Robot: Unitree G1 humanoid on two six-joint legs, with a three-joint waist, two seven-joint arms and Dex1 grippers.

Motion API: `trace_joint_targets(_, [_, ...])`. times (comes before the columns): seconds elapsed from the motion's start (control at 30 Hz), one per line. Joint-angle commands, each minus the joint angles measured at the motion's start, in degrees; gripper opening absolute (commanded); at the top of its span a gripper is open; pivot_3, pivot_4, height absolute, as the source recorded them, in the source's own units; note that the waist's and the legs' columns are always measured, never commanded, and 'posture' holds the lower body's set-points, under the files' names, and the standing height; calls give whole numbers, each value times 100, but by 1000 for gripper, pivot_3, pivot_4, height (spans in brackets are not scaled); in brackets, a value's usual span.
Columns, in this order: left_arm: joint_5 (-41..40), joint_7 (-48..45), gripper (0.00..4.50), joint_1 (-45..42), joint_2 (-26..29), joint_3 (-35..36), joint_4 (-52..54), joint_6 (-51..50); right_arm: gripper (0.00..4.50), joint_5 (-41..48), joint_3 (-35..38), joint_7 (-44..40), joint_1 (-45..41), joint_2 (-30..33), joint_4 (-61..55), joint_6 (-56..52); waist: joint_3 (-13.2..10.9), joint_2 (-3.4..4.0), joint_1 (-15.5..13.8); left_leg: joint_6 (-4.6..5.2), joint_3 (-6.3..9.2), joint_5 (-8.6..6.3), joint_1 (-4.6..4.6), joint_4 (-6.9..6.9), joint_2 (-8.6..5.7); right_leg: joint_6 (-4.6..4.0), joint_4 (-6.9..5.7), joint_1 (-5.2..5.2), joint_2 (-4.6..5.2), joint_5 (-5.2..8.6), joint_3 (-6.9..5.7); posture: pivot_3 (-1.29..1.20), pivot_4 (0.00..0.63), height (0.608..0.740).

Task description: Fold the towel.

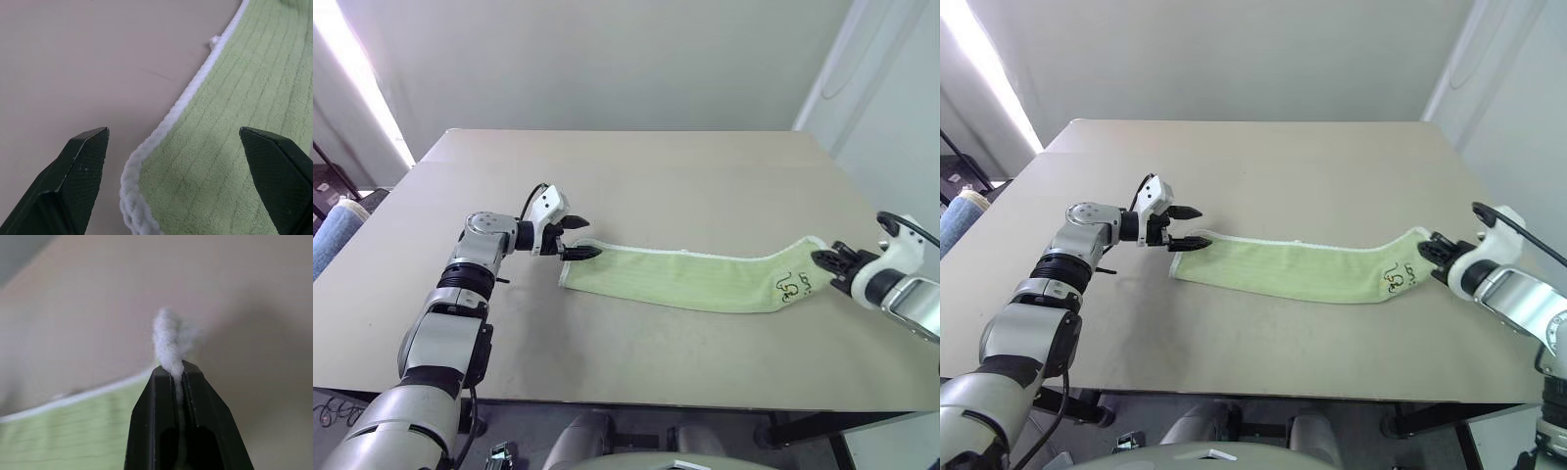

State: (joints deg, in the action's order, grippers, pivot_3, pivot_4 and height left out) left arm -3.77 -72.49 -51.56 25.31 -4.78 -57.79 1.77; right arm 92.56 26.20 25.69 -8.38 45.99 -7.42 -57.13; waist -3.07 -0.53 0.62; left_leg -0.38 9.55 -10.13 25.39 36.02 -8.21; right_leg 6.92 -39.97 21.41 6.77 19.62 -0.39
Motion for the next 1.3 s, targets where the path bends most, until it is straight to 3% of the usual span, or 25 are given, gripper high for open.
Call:
trace_joint_targets(0.03, [-5,12,4500,-188,54,74,72,66,37,472,-250,242,-233,-103,-455,-31,0,-1,-10,1,0,0,0,0,0,0,2,1,0,0,0,0,0,692])
trace_joint_targets(0.33, [34,25,4500,-208,54,50,51,71,37,907,-1565,556,-489,-334,-1296,36,-1,-1,17,1,1,-1,-1,1,0,0,1,2,0,0,1,0,0,692])
trace_joint_targets(0.57, [81,26,4500,-217,-40,14,46,56,37,-255,-2431,329,-1081,-747,-826,-89,-1,-3,6,1,2,-1,-5,1,-1,0,1,6,-3,0,0,0,0,692])
trace_joint_targets(0.93, [107,26,4500,-189,-62,-11,81,14,37,-675,-2780,448,-1558,-1708,-295,-527,-1,-3,30,2,5,0,-6,-2,-1,3,-1,11,-7,-2,0,0,0,692])
trace_joint_targets(1.27, [142,49,4500,-123,-76,-22,109,39,37,-802,-2607,988,-1587,-2470,-88,-485,-1,-3,33,1,6,0,-7,-2,-1,4,-5,15,-10,-3,1,0,0,692])
trace_joint_targets(1.3, [147,50,4500,-125,-80,-21,107,40,265,-853,-2582,1033,-1587,-2517,-59,-476,-1,-3,33,1,6,0,-7,-1,-1,4,-5,15,-11,-3,1,0,0,692])
